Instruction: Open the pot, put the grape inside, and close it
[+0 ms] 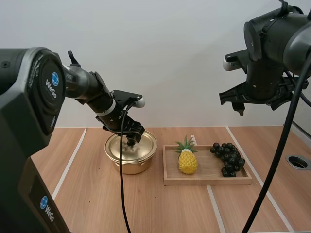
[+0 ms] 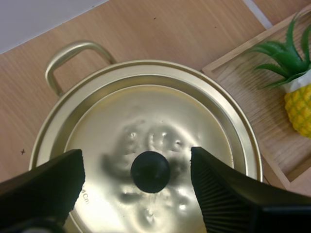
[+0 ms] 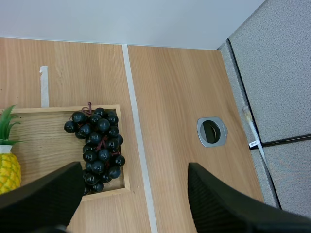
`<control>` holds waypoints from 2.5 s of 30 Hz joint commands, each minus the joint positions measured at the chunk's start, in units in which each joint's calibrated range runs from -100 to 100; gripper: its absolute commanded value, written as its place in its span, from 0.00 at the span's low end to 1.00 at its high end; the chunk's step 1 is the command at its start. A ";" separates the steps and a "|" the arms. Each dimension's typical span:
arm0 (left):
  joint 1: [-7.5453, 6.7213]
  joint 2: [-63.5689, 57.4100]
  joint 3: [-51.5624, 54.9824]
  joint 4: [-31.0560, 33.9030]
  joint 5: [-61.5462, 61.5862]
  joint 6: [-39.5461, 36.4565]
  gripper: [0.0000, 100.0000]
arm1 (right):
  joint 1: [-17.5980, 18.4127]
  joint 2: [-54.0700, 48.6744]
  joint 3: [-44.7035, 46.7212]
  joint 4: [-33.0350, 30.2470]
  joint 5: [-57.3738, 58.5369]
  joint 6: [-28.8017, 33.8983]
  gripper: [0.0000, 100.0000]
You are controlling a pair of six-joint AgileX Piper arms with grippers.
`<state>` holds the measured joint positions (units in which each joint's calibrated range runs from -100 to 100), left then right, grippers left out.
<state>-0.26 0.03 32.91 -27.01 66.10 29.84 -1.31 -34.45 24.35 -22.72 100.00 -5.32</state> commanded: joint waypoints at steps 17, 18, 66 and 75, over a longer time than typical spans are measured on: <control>-0.27 -0.18 0.10 -4.00 4.52 -2.55 0.01 | 0.01 -0.34 0.20 -0.12 0.00 -0.44 1.00; -0.27 -0.36 -0.03 -4.00 3.35 -2.55 0.01 | 0.01 -0.34 0.20 -0.12 0.00 -0.44 1.00; -0.12 -41.56 -37.14 5.42 -28.40 -16.02 0.01 | 0.01 -0.34 0.20 7.47 -11.97 -6.28 1.00; -0.12 -43.27 -45.07 20.36 -28.77 -31.12 0.01 | 0.01 4.94 0.96 10.72 -12.18 -6.28 1.00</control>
<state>-0.33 -43.07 -10.90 -12.84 38.59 4.76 -1.31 -30.54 24.65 -12.74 88.08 -11.28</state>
